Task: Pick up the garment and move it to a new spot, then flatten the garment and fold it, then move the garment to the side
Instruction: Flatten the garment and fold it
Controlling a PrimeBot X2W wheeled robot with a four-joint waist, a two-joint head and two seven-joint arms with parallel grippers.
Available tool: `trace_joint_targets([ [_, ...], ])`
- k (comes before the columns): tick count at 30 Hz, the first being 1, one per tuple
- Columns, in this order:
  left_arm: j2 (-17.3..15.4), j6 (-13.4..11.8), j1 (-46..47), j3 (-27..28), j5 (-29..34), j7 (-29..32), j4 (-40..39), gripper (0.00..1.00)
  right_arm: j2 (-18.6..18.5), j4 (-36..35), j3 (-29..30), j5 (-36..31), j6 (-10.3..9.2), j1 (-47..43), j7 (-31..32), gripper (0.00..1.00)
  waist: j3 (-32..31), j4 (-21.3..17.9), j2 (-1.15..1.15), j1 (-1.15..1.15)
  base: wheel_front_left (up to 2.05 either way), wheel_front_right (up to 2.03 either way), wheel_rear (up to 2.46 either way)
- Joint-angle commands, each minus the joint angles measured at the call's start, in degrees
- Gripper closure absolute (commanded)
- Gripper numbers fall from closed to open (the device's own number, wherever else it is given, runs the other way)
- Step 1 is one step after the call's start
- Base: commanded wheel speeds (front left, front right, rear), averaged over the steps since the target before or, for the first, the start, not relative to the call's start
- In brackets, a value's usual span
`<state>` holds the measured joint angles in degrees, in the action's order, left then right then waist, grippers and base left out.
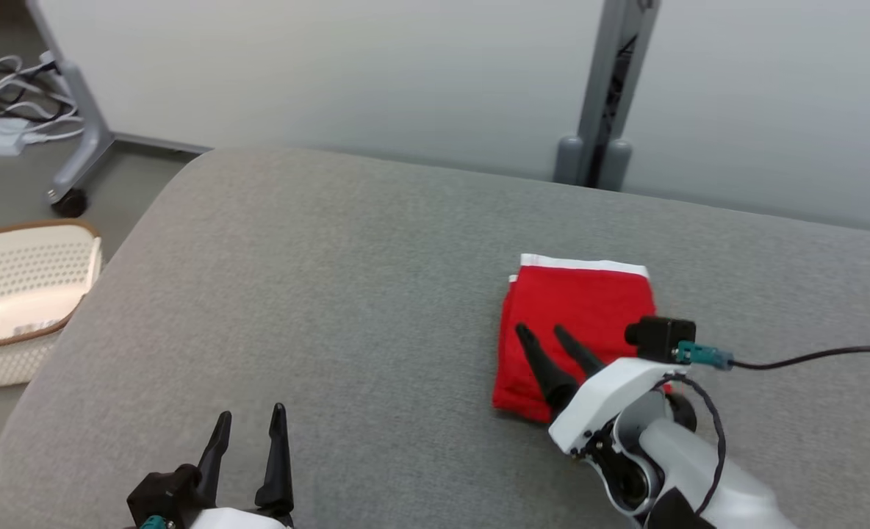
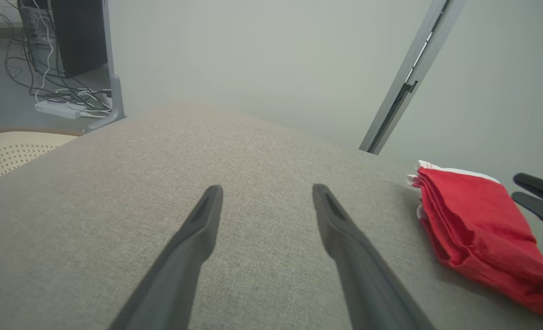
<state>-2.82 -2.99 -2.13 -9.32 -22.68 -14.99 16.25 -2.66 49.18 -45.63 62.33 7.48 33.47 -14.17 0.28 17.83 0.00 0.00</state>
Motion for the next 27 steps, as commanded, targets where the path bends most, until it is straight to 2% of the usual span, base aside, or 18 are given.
trace_joint_targets([
  [1, -0.2, 0.2, -0.6, 0.34, 0.55, -0.19, -0.7, 0.0, -0.48, 0.94, 0.51, -1.94, 0.03, 1.49, -0.73, 0.0, -1.48, -2.63, 0.0, 0.0, 0.0, 0.0, 0.0],
  [6, -0.2, 0.01, -0.89, 0.9, 0.09, -0.19, -2.71, 0.0, -3.33, 1.35, 4.96, -11.27, 0.03, 3.75, -1.16, 0.0, -2.89, -7.71, 0.0, 0.0, 0.0, 0.0, 0.0],
  [10, -0.21, -0.56, -0.49, 2.08, -0.79, -0.19, -4.41, 0.0, -5.91, -3.34, 10.96, -21.15, 0.03, 1.62, -1.07, 0.0, -3.46, -11.83, 0.0, 0.0, 0.0, 0.0, 0.0],
  [11, -0.21, -0.56, -0.49, 2.08, -0.79, -0.19, -4.41, 0.0, -5.91, -3.34, 10.96, -21.15, 0.03, 1.62, -1.07, 0.0, -3.46, -11.83, 0.0, 0.0, 0.0, 0.0, 0.0],
  [14, -0.19, -0.8, 0.49, 2.64, -1.03, -0.19, -5.27, 0.0, -8.16, -8.52, 16.41, -29.46, 0.03, -0.89, -1.0, 0.0, -3.19, -14.24, 0.0, 0.0, 0.0, 0.0, 0.0],
  [20, -0.21, -1.09, 1.87, 4.03, -1.46, -0.19, -6.22, 0.0, -7.8, -19.46, 27.63, -40.65, 0.03, -9.1, -0.97, 0.0, -2.46, -18.04, 0.0, 0.0, 0.0, 0.0, 0.0],
  [27, -0.21, -1.37, 0.71, 4.45, -1.53, -0.19, -7.31, 0.0, -4.91, -30.1, 35.44, -45.15, 0.03, -18.22, -0.98, 0.0, -1.64, -19.64, 0.0, 0.0, 0.0, 0.0, 0.0],
])
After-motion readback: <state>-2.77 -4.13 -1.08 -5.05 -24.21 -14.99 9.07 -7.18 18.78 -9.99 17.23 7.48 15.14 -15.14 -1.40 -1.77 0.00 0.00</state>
